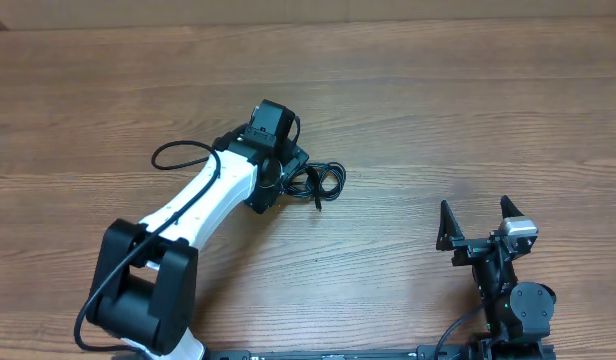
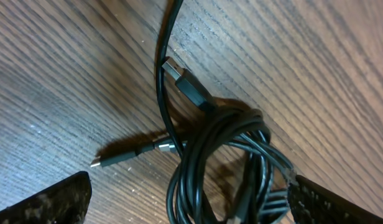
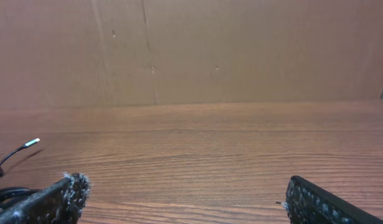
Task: Untangle cables
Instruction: 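Reach the left gripper forward and down onto the black cable bundle, then close the left gripper on the cable bundle and lift it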
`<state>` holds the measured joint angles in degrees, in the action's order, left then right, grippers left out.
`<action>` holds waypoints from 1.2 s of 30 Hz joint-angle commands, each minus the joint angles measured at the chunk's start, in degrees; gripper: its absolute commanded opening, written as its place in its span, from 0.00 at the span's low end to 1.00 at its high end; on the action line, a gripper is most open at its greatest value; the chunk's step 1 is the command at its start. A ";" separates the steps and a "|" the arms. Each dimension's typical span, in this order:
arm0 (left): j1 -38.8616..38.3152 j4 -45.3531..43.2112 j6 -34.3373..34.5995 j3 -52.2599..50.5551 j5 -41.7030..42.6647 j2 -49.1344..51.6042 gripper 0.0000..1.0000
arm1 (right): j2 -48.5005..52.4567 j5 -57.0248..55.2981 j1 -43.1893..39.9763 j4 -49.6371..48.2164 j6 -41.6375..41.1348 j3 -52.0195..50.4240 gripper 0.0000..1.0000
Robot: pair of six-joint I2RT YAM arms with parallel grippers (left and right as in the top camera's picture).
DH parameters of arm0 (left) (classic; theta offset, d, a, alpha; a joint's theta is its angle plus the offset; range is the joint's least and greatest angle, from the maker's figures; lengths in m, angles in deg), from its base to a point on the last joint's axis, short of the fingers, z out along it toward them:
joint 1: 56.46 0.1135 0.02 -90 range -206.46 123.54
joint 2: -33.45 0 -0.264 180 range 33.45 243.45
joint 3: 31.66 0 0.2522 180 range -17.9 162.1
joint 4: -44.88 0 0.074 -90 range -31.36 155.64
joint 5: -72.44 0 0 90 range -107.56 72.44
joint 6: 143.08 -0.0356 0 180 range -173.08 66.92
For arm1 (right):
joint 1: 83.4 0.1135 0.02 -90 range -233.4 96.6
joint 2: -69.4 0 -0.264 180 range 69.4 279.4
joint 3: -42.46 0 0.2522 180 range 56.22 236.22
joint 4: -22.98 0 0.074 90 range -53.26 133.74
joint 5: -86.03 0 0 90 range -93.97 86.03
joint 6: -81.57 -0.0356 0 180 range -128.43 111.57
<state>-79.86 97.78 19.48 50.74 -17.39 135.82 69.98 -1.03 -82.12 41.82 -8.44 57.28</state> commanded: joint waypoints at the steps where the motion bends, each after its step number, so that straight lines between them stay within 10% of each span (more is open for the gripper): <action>1: -0.31 -0.17 1.22 1.05 -0.46 2.97 1.00 | -0.42 -0.48 0.37 -0.39 -0.35 -0.59 1.00; 13: -0.28 -0.20 1.16 1.05 0.94 5.66 1.00 | -0.42 -0.48 0.37 -0.39 -0.35 -0.59 1.00; 18: -0.26 -0.17 1.11 1.05 2.54 5.64 0.47 | -0.42 -0.48 0.37 -0.39 -0.35 -0.59 1.00; 25: -0.24 -0.22 1.05 1.05 3.89 5.64 0.06 | -0.42 -0.48 0.37 -0.39 -0.35 -0.59 1.00; 36: -0.26 -0.24 -15.87 2.29 4.39 5.16 0.04 | -0.42 -0.48 0.37 -0.39 -0.35 -0.59 1.00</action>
<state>-79.90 97.62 13.31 50.90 -13.70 141.06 69.98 -1.06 -82.12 41.82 -8.47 57.28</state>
